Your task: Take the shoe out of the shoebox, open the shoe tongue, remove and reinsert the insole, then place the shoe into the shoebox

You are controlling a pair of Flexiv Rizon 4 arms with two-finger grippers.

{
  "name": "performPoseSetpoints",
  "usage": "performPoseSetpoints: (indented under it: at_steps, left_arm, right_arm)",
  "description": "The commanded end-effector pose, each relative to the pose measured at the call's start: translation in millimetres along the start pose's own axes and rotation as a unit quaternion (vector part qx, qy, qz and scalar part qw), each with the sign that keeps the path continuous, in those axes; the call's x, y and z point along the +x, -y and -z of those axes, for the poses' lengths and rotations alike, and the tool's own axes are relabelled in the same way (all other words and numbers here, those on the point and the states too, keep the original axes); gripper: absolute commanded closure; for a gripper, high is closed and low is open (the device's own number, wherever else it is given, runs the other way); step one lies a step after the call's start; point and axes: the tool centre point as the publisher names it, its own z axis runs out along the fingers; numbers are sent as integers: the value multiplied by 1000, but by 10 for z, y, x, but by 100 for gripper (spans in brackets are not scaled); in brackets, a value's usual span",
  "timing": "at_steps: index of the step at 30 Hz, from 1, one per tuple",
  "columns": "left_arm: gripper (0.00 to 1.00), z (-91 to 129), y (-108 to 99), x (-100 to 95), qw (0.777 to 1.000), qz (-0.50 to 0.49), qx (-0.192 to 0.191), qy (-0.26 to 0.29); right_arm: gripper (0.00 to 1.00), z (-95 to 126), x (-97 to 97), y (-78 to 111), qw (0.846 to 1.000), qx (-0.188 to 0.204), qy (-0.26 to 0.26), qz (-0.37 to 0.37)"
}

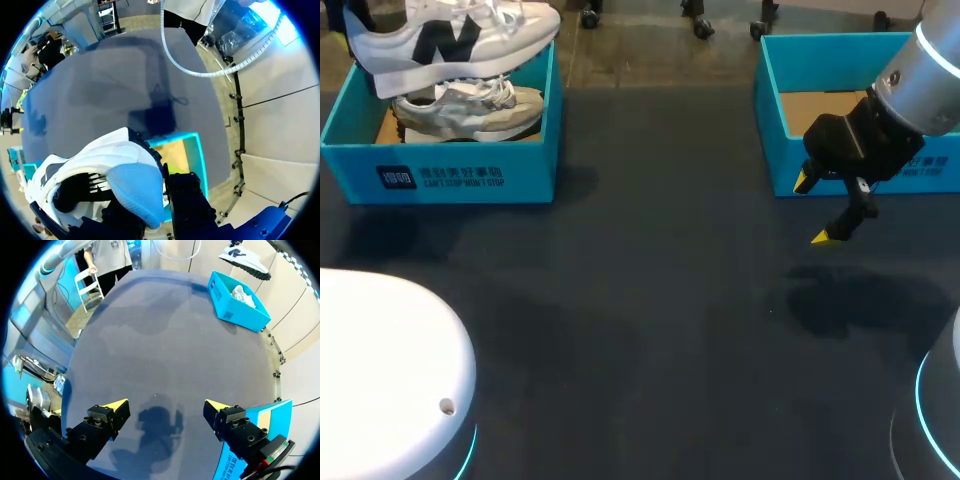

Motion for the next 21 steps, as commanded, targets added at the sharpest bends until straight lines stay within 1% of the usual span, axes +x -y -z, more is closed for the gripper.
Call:
performPoseSetpoints:
  at_steps: [1,3,5,13,18,19,21]
  left_arm:
    - [100,7,264,-187,1000,-6,-15,-11]
    - [100,-3,359,-299,1000,-7,-12,-18]
    - [100,-10,422,-372,1000,-4,-7,-23]
    - [100,-31,729,-732,1000,-13,3,-27]
    - [100,-38,925,-921,999,-16,6,-30]
    - [100,-38,925,-921,999,-16,6,-30]
    - [100,-56,994,-1019,999,-14,11,-32]
  right_arm:
    - [0,-10,1,-2,1000,1,0,0]
    - [0,-10,1,-2,1000,1,0,0]
    - [0,-10,1,-2,1000,1,0,0]
    - [0,-10,1,-2,1000,1,0,0]
    - [0,-10,1,-2,1000,1,0,0]
    - [0,-10,1,-2,1000,1,0,0]
    - [0,-10,1,-2,1000,1,0,0]
